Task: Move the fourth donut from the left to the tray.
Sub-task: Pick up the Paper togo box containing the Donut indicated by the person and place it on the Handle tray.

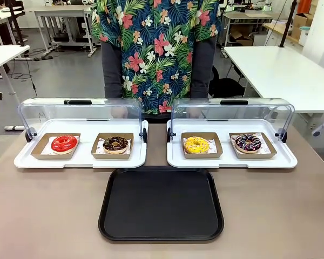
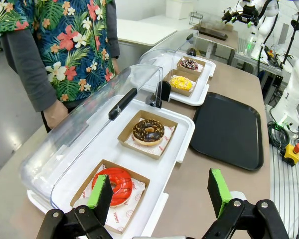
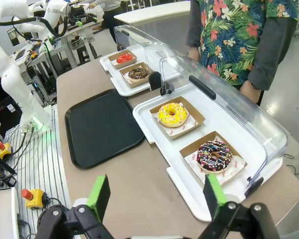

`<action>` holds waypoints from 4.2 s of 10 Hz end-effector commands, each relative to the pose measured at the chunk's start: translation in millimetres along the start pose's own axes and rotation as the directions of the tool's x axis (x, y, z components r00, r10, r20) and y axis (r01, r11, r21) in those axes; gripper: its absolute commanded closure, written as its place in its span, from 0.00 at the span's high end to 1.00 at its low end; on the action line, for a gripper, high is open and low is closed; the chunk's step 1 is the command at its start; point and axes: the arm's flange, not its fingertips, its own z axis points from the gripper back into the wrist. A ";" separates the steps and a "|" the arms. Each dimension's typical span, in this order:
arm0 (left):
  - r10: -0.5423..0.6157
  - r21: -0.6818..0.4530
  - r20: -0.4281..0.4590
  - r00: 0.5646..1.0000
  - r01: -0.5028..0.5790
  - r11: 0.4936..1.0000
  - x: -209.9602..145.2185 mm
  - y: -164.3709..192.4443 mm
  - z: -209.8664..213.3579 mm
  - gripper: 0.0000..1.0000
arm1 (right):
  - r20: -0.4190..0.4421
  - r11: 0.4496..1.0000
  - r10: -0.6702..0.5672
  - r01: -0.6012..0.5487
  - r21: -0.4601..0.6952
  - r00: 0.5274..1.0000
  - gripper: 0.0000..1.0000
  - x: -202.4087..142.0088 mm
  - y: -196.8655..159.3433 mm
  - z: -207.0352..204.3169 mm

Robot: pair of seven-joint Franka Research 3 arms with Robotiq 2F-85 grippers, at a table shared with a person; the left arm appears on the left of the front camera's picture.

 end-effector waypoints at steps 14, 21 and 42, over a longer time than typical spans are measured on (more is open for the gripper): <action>-0.003 0.000 -0.009 1.000 0.003 1.000 0.7 -0.4 0.0 1.00 | 0.026 1.000 0.026 -0.026 -0.001 0.999 1.00 2.4 -2.3 -0.3; -0.003 0.000 -0.009 1.000 0.003 1.000 0.7 -0.4 0.0 1.00 | 0.026 1.000 0.026 -0.026 -0.001 0.999 1.00 2.4 -2.3 -0.3; -0.003 0.000 -0.009 1.000 0.003 1.000 0.7 -0.4 0.0 1.00 | -0.648 0.898 0.423 -0.387 0.207 0.633 1.00 11.7 -16.7 -175.8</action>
